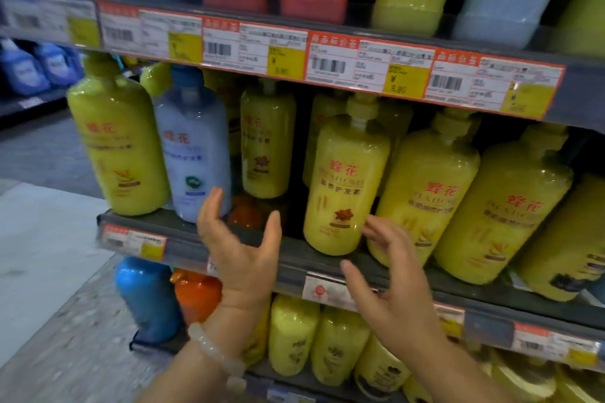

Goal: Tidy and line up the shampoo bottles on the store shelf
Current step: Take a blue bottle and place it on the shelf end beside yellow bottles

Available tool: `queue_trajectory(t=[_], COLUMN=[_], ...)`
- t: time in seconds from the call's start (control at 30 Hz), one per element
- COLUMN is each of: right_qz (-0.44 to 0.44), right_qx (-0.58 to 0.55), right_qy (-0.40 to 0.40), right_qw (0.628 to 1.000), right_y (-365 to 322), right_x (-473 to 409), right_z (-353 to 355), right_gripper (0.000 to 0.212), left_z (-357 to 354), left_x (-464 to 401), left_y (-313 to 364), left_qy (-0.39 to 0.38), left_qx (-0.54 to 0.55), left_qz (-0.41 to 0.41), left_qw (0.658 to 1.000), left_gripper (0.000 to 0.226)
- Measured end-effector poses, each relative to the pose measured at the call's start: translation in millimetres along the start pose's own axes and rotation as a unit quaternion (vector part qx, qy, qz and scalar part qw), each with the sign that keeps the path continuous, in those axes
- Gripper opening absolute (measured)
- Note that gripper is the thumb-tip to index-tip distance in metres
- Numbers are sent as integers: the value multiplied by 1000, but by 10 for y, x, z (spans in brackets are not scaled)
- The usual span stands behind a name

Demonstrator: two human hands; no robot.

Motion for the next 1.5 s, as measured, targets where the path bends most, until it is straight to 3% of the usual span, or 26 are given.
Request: queue_trajectory(t=[0.1, 0.2, 0.37, 0.5, 0.63, 0.77, 0.87, 0.97, 1.0, 1.17, 1.27, 1.33, 1.43, 1.5], right_qz=[14, -25, -106, -131, -94, -122, -150, -142, -135, -103, -98, -97, -114, -119], right_qx=[-18, -70, -178, -229, -235, -215, -208, -201, -200, -182, -177, -175, -176, -179], right_qy=[-139, -188, -156, -134, -103, -113, -179, -250, -264, -231, -206, -182, -141, -116], right_qw=[990, 979, 966, 955, 962, 962, 950, 936, 934, 950, 957, 963, 968, 970], right_y=[-198, -329, -362, -458, -587, -642, -654, -687, -705, -738, -710, -657, -554, -527], right_x=[-69, -306, -796, -1035, -1211, -1336, -1368, -1354, -1350, -1349, -1329, -1308, -1283, -1266], right_z=[-515, -883, -1381, -1529, -1589, -1669, -1749, -1796, -1803, -1764, -1765, -1756, -1694, -1614], right_gripper=[63, 72, 57, 52, 70, 98, 87, 54, 51, 37, 49, 49, 75, 77], left_z=[274, 315, 197, 179, 187, 202, 227, 253, 252, 235, 242, 248, 209, 184], left_x=[-322, -591, -821, -829, -799, -787, -779, -763, -756, -723, -712, -691, -708, -741], left_y=[-226, -316, -535, -645, -658, -601, -615, -673, -661, -612, -625, -654, -603, -583], left_qy=[58, 24, -7, 16, 9, 22, 40, 56, 63, 91, 46, 7, -70, -121], left_qx=[-50, -112, -137, -136, -140, -182, -174, -169, -169, -137, -170, -184, -169, -164], left_qz=[28, 77, 154, 189, 194, 172, 163, 176, 176, 185, 164, 156, 144, 114], left_qw=[997, 991, 979, 972, 971, 968, 970, 968, 968, 969, 971, 970, 973, 972], left_gripper=[86, 102, 112, 91, 79, 62, 55, 50, 50, 70, 52, 59, 69, 69])
Point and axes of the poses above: each hand's wrist, its own x-axis away from the middle knuckle, its own z-axis out of the back of the hand, y = z × x, the point moved 5 cm from there along -x, towards the middle knuckle, and after that the axes turned 5 degrees about x, right-handed, at the moved point
